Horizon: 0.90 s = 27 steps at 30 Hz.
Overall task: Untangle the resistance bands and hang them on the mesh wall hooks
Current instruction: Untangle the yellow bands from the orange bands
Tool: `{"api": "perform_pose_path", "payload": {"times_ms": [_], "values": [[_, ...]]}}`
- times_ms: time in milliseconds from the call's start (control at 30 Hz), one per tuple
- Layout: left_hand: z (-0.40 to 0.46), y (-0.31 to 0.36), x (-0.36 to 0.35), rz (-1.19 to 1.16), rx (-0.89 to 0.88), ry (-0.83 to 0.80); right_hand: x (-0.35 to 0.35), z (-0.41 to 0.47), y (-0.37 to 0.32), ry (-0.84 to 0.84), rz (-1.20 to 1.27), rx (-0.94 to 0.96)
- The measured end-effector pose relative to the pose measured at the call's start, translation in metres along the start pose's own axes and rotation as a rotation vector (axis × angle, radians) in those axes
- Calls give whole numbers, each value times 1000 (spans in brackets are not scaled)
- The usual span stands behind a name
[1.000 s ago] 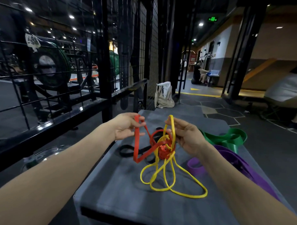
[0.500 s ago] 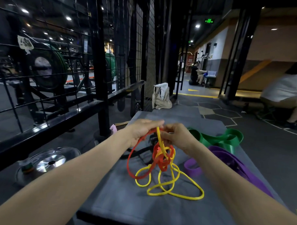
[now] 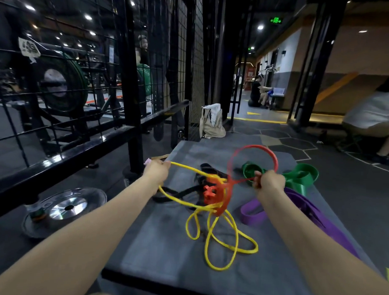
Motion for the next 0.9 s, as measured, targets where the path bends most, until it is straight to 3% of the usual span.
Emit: {"api": "perform_pose_path", "payload": {"times_ms": [133,300,433,633,700,767,900], "values": [[1,-8,17,39,-5,4,22,13,4,22,-179,23],[-6,-3,0,-27,-103,-100,-6,-5,12,-255,-539,203],[-12,11,-5,-186,-138,-187,-25,-13,17,-361,-723,308],[-26,33,-3,-372,-159,-299,-24,-24,22,-252,-1057,386],[-31,32,-7,-369,-144,-329,-30,-40,19,-249,-1068,578],[-36,27,-11,-360,-126,-364,-40,-61,17,-351,-1034,770],[-42,20,-14,-379,-86,-392,-62,-99,48,-790,-1118,938]]}}
Point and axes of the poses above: each hand's wrist, its own z-axis towards the middle knuckle, its own x-axis out of the back of the hand, y = z × x, the point moved 5 cm from there along z, towards the middle knuckle, and after that the axes turned 8 degrees about -z, right-handed, at the moved point
